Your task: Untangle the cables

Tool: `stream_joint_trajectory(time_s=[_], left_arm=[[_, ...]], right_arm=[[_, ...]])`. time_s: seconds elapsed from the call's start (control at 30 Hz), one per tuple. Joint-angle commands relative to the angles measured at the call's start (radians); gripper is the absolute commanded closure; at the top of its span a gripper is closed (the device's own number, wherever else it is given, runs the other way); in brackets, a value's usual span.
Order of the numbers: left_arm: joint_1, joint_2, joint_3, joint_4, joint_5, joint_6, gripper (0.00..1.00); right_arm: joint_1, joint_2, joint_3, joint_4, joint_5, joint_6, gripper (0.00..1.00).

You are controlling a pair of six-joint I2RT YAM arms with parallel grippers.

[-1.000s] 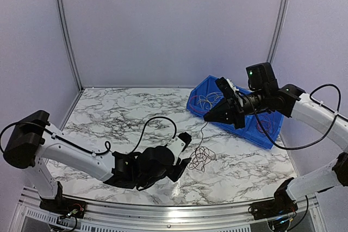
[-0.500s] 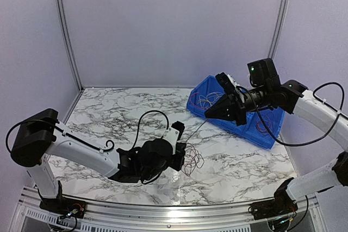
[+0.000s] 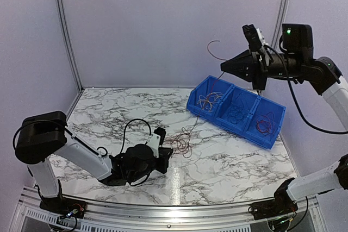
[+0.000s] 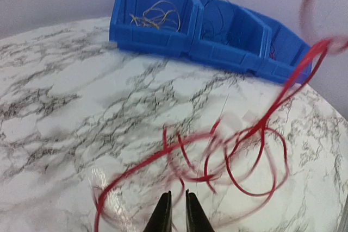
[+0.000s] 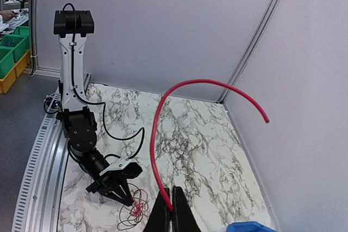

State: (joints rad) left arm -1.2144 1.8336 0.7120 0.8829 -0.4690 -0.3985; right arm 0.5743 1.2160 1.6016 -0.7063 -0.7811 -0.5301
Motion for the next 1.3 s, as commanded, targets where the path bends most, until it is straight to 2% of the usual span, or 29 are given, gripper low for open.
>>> stream_joint_trajectory(time_s=[0.0, 0.17, 0.3, 0.4, 0.47, 0.63, 0.83, 1.07, 1.27], left_arm=[[-0.007, -0.016, -0.074, 0.134, 0.048, 0.055, 0.95], [-0.004, -0.03, -0.112, 0.138, -0.033, 0.037, 1.0], [-0.004, -0.041, -0.128, 0.156, -0.009, 0.04, 1.0], [-0.013, -0.071, -0.124, 0.173, 0.029, 0.058, 0.78], [-0.031, -0.093, -0.122, 0.188, 0.039, 0.085, 0.7], [-0.082, -0.121, -0.083, 0.202, 0.079, 0.152, 0.63], [-0.112, -0.078, 0.019, 0.2, 0.076, 0.185, 0.61], [-0.112, 0.023, 0.1, 0.162, -0.09, 0.249, 0.56], [-0.112, 0.073, 0.15, 0.069, -0.25, 0.292, 0.6]], right_arm=[[-0.022, 0.0, 0.014, 0.029, 0.062, 0.018, 1.0], [-0.039, 0.0, 0.075, 0.041, 0.078, 0.031, 1.0], [-0.061, 0.009, 0.142, 0.052, 0.075, 0.052, 1.0], [-0.065, 0.014, 0.133, 0.058, 0.071, 0.061, 1.0], [-0.065, 0.008, 0.093, 0.071, 0.069, 0.066, 1.0], [-0.065, -0.019, -0.037, 0.113, 0.074, 0.077, 1.0], [-0.065, -0.032, -0.137, 0.161, 0.061, 0.112, 1.0], [-0.065, -0.021, -0.225, 0.225, -0.005, 0.176, 1.0], [-0.065, -0.009, -0.25, 0.248, -0.043, 0.207, 1.0]])
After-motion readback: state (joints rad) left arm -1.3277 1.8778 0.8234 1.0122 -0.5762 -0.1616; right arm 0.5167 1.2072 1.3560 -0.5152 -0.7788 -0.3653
